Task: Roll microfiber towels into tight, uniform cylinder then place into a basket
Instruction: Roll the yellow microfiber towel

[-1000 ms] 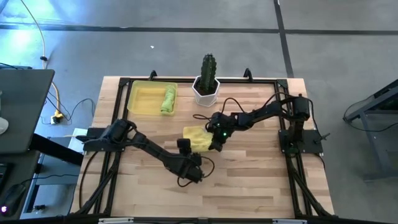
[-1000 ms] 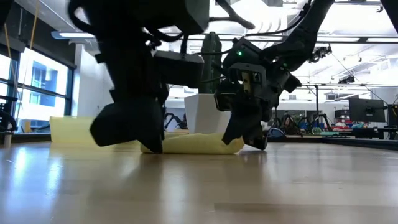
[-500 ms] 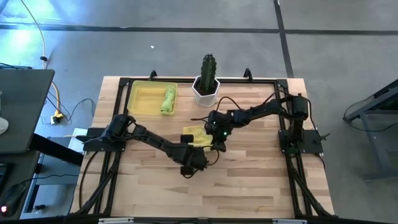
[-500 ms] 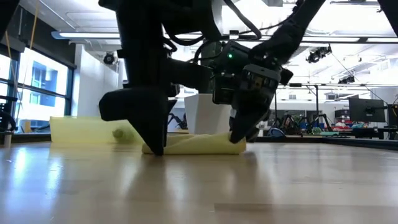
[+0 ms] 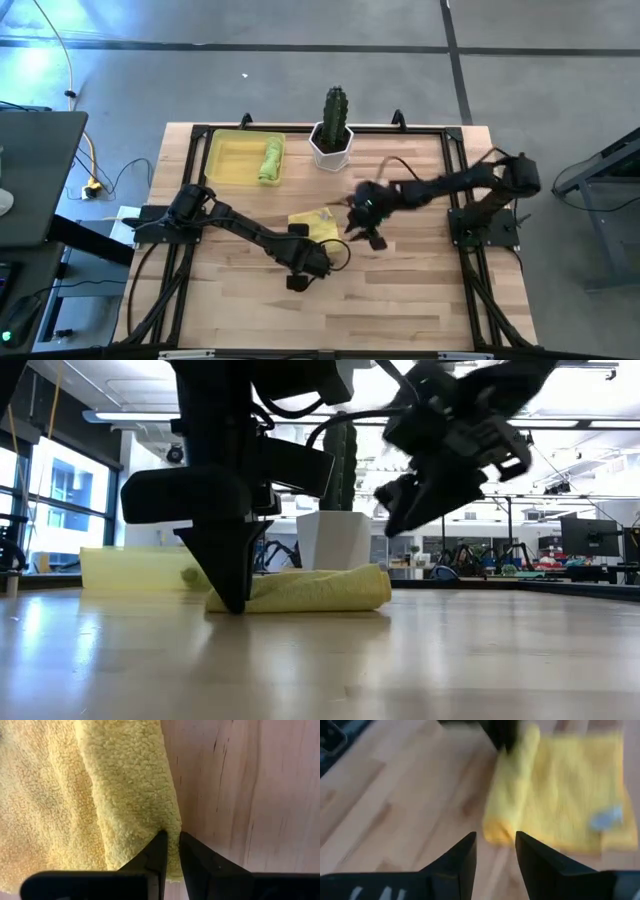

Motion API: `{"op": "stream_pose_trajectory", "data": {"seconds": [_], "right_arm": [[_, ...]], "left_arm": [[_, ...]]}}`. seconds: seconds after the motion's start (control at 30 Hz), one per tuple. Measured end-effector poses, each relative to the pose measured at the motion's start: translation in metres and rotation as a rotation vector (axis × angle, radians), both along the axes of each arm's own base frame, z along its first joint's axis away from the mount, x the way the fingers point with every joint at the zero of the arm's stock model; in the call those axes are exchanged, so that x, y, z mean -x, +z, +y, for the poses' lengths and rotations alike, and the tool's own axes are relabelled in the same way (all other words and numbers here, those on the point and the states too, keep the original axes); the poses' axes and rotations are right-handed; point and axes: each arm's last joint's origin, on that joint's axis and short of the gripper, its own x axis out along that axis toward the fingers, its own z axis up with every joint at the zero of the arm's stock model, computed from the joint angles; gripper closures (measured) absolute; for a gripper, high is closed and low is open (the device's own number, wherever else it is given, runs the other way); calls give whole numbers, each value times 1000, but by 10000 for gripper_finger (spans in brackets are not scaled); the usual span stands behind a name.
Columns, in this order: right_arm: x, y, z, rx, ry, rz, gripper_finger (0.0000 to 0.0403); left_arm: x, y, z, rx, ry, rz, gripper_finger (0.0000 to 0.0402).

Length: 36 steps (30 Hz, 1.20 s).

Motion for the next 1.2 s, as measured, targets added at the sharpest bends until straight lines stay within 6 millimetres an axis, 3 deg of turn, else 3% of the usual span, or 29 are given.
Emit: {"op": "stream_pose_trajectory", "data": {"seconds": [0.13, 0.27, 0.43, 0.63, 0.83, 1.2], "right_arm": [[14, -13, 29, 85, -31, -237, 275], [27, -26, 46, 221, 1, -407, 274], [29, -42, 58, 261, 76, -405, 260], [9, -54, 60, 309, 75, -379, 227], [-8, -74, 52, 337, 54, -317, 220], [-13, -86, 36, 225, -69, -225, 223]], "left_arm": [[0, 2, -1, -14, 8, -10, 363], [1, 2, -1, -18, 14, -13, 363], [0, 2, -1, -18, 37, -18, 363], [1, 2, -1, -16, 58, -21, 363], [1, 2, -1, -17, 59, -21, 363], [-7, 11, -4, 14, 53, -40, 363]]}}
